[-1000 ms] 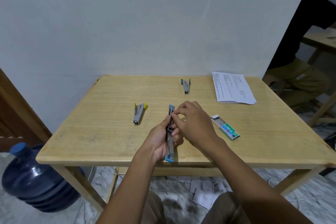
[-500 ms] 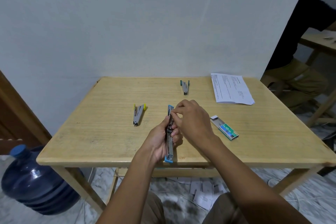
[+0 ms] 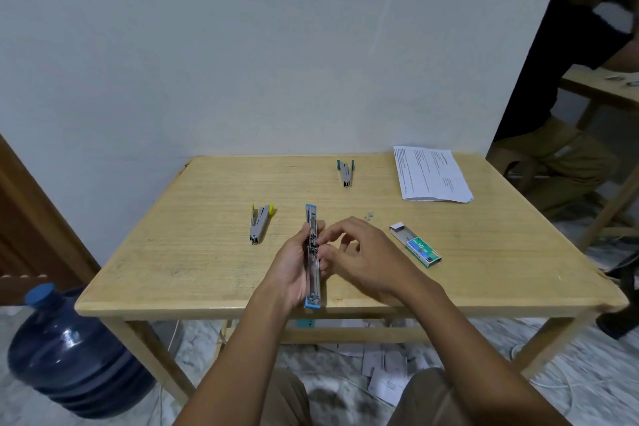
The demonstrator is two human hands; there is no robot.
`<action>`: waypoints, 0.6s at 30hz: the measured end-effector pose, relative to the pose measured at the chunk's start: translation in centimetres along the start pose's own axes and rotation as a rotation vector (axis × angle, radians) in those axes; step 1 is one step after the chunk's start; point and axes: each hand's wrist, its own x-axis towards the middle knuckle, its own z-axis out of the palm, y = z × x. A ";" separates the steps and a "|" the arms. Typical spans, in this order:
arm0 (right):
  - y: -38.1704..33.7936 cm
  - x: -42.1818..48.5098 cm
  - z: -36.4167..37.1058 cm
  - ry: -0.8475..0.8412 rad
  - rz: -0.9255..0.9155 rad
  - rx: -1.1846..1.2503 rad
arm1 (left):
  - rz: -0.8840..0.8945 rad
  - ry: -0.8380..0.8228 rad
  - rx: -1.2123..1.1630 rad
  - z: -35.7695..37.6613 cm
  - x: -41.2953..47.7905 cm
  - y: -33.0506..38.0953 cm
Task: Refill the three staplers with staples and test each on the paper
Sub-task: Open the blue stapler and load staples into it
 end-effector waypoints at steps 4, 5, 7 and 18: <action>0.4 -1.6 0.1 -0.188 -0.043 -0.031 | 0.096 0.103 0.014 0.5 0.3 -0.4; 0.5 -1.9 0.1 -0.207 -0.058 -0.030 | 0.117 0.116 0.015 0.8 0.3 -0.4; 0.7 -2.2 -0.1 -0.214 -0.100 -0.015 | 0.154 0.135 -0.027 1.2 0.6 -0.3; -0.4 -2.2 -3.1 0.240 -0.234 0.251 | 0.114 0.037 0.274 3.0 -3.2 0.9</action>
